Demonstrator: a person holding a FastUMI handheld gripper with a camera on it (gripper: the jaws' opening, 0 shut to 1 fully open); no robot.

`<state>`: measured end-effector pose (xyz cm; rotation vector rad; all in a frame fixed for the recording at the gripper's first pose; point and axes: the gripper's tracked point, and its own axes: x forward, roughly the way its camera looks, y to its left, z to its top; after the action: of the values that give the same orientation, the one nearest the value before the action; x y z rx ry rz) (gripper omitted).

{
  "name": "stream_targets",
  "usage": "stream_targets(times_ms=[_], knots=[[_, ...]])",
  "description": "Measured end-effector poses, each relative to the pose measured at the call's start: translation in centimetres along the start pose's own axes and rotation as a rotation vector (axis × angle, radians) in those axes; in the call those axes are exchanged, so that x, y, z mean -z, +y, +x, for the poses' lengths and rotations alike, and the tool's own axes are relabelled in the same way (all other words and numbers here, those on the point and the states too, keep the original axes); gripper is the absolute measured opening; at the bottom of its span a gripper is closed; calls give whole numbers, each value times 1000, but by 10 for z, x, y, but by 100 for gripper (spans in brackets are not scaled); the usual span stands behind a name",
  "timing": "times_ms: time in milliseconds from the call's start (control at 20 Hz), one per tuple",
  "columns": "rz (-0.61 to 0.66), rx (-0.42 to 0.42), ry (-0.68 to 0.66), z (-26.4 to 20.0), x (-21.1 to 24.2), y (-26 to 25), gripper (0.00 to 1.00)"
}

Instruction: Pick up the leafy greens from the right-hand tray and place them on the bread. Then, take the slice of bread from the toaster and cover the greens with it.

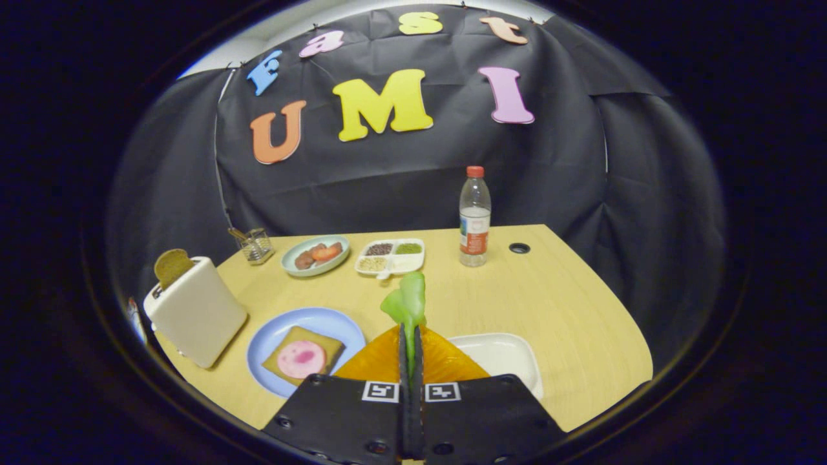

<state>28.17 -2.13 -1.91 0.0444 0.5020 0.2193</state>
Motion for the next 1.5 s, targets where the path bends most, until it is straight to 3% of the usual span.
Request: stream_targets(times_ms=[300,600,950,1100,1150,1500], knots=[[-16,-35,-17,14,-4,67,0],[-111,83,15,37,14,77,0],[-83,111,28,49,36,102,0],[-5,27,36,50,45,139,1],[19,3,38,50,46,148,9],[75,-48,16,61,52,185,20]])
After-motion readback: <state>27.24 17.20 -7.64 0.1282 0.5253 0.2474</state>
